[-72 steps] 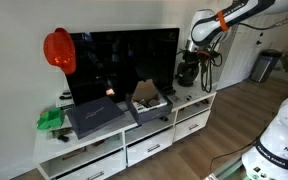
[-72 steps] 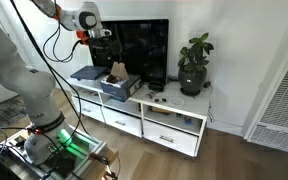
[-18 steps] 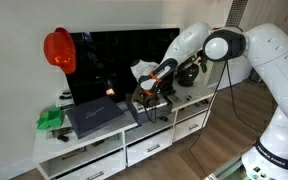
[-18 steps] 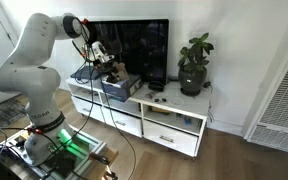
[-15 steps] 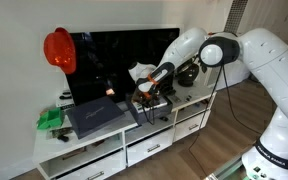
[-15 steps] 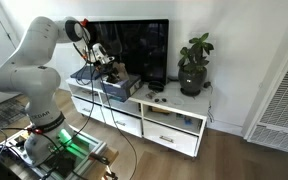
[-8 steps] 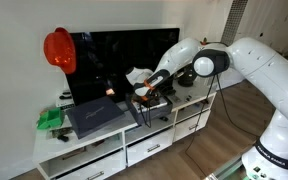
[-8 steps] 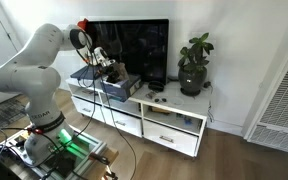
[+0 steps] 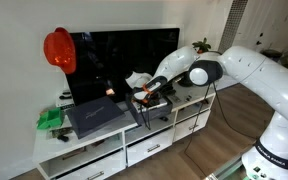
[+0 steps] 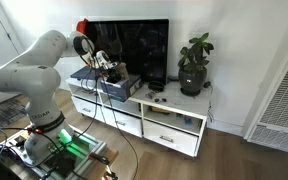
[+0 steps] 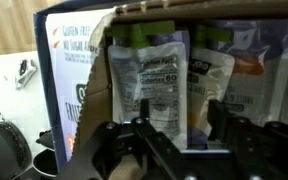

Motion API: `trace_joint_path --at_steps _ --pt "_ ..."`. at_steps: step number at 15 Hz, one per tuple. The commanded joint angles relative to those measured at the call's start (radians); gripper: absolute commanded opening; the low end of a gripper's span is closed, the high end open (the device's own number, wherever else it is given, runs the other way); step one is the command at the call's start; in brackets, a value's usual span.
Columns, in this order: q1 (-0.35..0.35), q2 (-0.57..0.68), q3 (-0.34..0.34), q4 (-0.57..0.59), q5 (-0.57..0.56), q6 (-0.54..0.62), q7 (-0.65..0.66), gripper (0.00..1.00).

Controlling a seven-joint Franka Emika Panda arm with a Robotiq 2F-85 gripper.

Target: Remove some sachets from the box and place them on the cabinet

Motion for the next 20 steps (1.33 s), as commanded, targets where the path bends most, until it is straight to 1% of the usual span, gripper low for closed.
trace_joint_path --at_steps 1,2,3,5,6,7,8,9,11,13,17,20 --pt "0.007 0.068 -0.025 0.101 0.038 -0.065 -0.048 0.48" --pt "0.007 0.076 -0.027 0.112 0.039 -0.073 -0.050 0.43" --pt "0.006 0.085 -0.029 0.123 0.040 -0.075 -0.051 0.31" --pt "0.008 0.099 -0.034 0.144 0.037 -0.078 -0.055 0.13" --pt "0.009 0.107 -0.036 0.157 0.037 -0.083 -0.058 0.08" --pt "0.008 0.112 -0.034 0.166 0.040 -0.087 -0.061 0.04" --pt "0.008 0.115 -0.035 0.172 0.042 -0.089 -0.063 0.02" --pt "-0.006 0.110 -0.011 0.168 0.019 -0.090 -0.056 0.00" --pt "-0.005 0.105 -0.010 0.166 0.018 -0.088 -0.055 0.00" --pt "-0.003 0.088 -0.008 0.150 0.017 -0.083 -0.054 0.02" --pt "0.008 0.027 -0.001 0.085 0.011 -0.060 -0.046 0.01" --pt "0.014 -0.034 0.012 0.030 0.004 -0.012 -0.037 0.02"
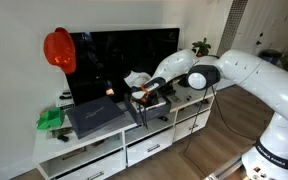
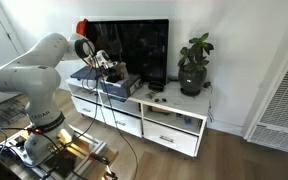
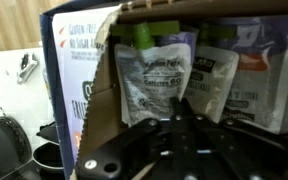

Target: Remove some sachets from the box and place them on the cabinet

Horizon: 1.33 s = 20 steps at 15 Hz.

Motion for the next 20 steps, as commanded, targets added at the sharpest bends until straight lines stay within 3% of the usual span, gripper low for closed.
trace_joint_path --at_steps 1,10,20 --pt "0.013 -0.107 0.018 -0.099 -0.009 0.070 -0.001 0.02" --pt "0.027 -0.242 0.034 -0.260 -0.018 0.173 0.010 0.01" --pt "0.034 -0.506 -0.014 -0.582 -0.021 0.457 0.086 0.01"
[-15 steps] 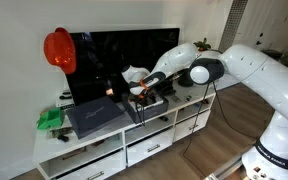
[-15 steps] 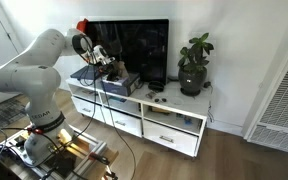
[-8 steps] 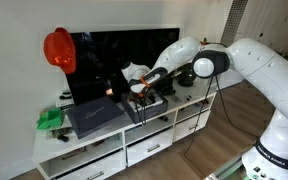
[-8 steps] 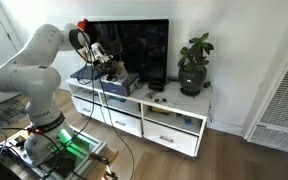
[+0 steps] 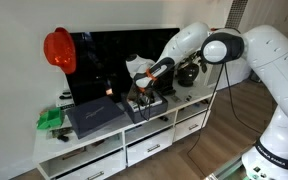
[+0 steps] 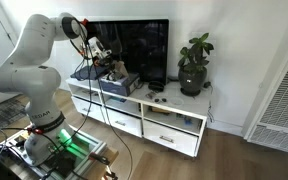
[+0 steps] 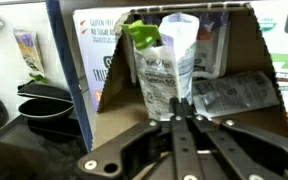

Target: Remove some sachets from the box and place them on the cabinet

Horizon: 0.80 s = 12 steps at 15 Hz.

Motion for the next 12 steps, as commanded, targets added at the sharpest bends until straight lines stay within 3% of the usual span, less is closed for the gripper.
trace_joint_path --at_steps 1,12 --pt "0.012 -0.148 -0.033 -0.169 -0.014 0.110 0.040 0.01" --pt "-0.021 -0.362 -0.031 -0.419 0.002 0.143 0.071 0.01"
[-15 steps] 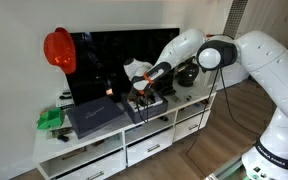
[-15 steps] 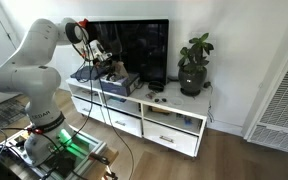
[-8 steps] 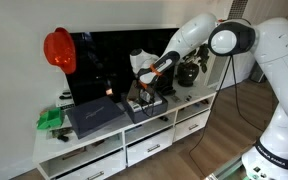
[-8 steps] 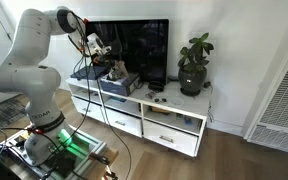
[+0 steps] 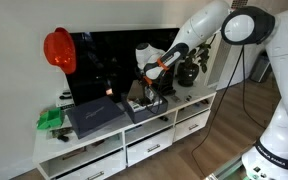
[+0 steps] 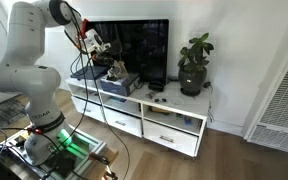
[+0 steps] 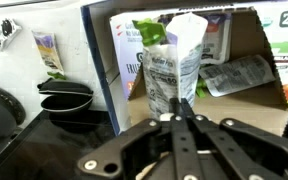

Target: Remove some sachets from the box and place them on the cabinet

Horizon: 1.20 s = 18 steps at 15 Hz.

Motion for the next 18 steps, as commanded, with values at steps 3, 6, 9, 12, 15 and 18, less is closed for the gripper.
trace_joint_path --at_steps 3,6,9,12,15,18 --pt "-0.041 -0.159 -0.016 -0.205 -0.011 0.050 0.096 0.01" --pt "-0.058 -0.190 -0.066 -0.249 -0.041 0.072 0.252 0.01" --pt "-0.092 -0.206 -0.106 -0.278 -0.066 0.058 0.356 0.01" --pt "-0.127 -0.186 -0.142 -0.278 -0.090 0.038 0.457 0.01" --pt "-0.170 -0.161 -0.116 -0.256 -0.069 0.034 0.430 0.01" --pt "-0.180 -0.157 -0.121 -0.257 -0.068 0.034 0.445 0.01"
